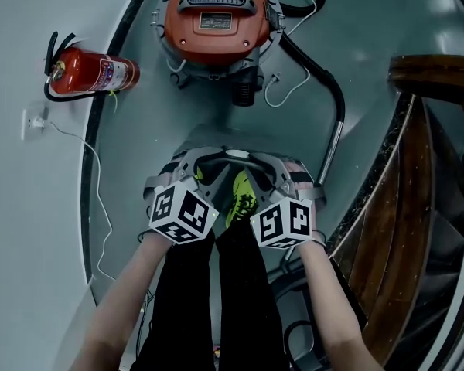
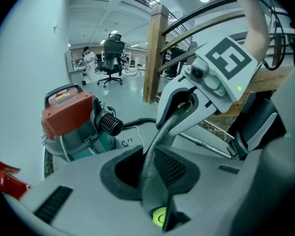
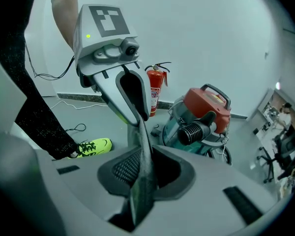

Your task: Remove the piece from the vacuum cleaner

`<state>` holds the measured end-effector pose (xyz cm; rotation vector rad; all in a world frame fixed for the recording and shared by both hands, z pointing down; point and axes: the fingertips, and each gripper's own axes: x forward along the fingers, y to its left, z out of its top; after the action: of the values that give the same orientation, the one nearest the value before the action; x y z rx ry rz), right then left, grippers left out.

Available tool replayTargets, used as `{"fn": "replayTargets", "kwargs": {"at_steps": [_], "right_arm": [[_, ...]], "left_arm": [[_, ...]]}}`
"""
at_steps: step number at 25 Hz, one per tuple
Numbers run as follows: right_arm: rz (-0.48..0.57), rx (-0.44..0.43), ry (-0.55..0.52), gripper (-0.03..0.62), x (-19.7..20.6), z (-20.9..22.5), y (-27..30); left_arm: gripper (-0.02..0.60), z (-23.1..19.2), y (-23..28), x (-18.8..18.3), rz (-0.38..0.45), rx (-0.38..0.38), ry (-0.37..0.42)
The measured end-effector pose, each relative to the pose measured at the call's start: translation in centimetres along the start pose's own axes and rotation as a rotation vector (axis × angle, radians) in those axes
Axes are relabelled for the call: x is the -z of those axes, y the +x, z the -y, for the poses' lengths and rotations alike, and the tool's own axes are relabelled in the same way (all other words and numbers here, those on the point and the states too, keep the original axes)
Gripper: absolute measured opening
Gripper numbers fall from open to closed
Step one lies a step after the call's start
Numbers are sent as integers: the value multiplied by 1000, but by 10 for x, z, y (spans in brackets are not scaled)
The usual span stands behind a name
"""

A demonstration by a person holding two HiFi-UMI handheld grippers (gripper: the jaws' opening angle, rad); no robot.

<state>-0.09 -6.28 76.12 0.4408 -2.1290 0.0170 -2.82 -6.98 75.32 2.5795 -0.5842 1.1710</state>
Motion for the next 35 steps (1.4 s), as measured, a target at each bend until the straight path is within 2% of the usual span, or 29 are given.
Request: {"fn": "replayTargets", "kwargs": {"at_steps": [3,9,17,22,29,35], "right_arm": [[1,-14,15,64,10,-10,11],[-33,-70,62,66,31,-31,34],[-34,-109,171,67,47,-34,53],[-43,-113,208,69,56,-29,68],[-40,-189,373,72,73,-34,85],[-54,-212,370,72,75,-36,92]], "left_arm": [[81,5,9,13,-13,12,4],[78,19,30,44,-38,48,-48],[78,19,49,58,-63,88,-76],[78,11,66,65,-76,119,-65],[78,11,87,77,-112,187,-76],[78,10,92,84,-124,200,-85]]}}
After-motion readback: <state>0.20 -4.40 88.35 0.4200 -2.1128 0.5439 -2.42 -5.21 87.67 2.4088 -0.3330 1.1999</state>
